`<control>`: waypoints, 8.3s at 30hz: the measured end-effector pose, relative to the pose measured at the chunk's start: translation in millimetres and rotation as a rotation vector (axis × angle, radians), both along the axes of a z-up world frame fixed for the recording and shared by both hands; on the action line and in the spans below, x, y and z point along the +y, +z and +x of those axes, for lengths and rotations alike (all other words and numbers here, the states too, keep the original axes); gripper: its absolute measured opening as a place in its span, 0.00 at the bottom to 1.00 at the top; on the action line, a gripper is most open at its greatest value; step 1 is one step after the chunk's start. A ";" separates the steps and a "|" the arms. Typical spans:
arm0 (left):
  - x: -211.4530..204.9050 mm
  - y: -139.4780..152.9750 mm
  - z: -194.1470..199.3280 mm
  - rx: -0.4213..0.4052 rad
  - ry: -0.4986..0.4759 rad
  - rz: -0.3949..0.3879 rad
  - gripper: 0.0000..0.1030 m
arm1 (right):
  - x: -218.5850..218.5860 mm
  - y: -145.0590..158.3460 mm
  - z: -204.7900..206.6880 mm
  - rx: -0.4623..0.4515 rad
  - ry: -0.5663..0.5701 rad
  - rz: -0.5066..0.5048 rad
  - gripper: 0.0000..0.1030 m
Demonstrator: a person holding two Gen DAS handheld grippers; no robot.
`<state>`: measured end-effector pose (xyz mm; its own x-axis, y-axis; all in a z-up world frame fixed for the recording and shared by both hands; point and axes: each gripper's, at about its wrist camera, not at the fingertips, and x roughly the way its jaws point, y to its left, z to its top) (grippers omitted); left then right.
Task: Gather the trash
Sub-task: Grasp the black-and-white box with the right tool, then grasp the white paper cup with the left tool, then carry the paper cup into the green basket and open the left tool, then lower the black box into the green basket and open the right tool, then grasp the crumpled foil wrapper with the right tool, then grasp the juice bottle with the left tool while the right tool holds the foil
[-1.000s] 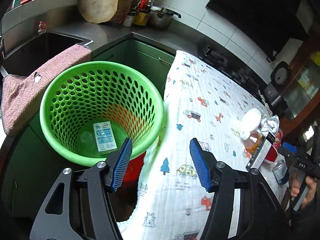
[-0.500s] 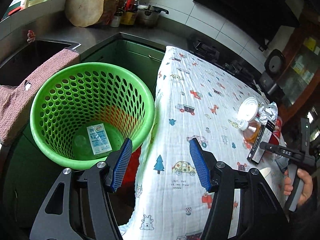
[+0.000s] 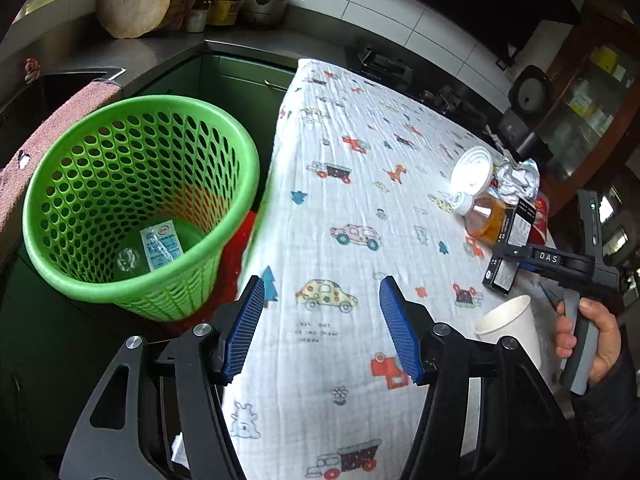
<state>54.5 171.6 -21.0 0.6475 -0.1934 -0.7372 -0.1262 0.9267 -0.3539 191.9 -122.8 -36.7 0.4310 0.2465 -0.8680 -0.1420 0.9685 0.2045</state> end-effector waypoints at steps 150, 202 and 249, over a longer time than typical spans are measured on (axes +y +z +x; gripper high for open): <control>165.6 -11.4 37.7 0.110 0.349 0.030 0.82 | 151.1 83.7 7.4 -0.320 0.506 0.039 0.87; -93.3 -13.6 87.4 0.171 -0.063 -0.110 0.82 | -68.7 68.1 40.2 -0.283 0.215 -0.072 0.43; -258.3 -42.1 184.0 0.332 0.373 -0.518 0.77 | -166.9 75.3 14.2 -0.322 0.246 -0.026 0.43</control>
